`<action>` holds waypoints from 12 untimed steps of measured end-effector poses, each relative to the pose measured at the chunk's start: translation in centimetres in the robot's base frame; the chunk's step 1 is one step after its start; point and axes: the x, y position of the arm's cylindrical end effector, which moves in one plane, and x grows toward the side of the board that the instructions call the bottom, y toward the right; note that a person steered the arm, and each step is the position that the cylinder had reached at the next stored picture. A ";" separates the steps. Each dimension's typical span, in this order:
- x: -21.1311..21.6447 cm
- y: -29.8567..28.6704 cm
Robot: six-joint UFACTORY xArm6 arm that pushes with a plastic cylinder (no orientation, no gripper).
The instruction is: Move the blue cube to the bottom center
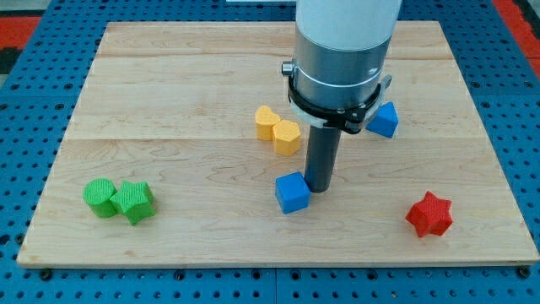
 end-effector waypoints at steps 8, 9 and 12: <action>0.3 -4.1; 0.6 -4.1; -2.4 5.6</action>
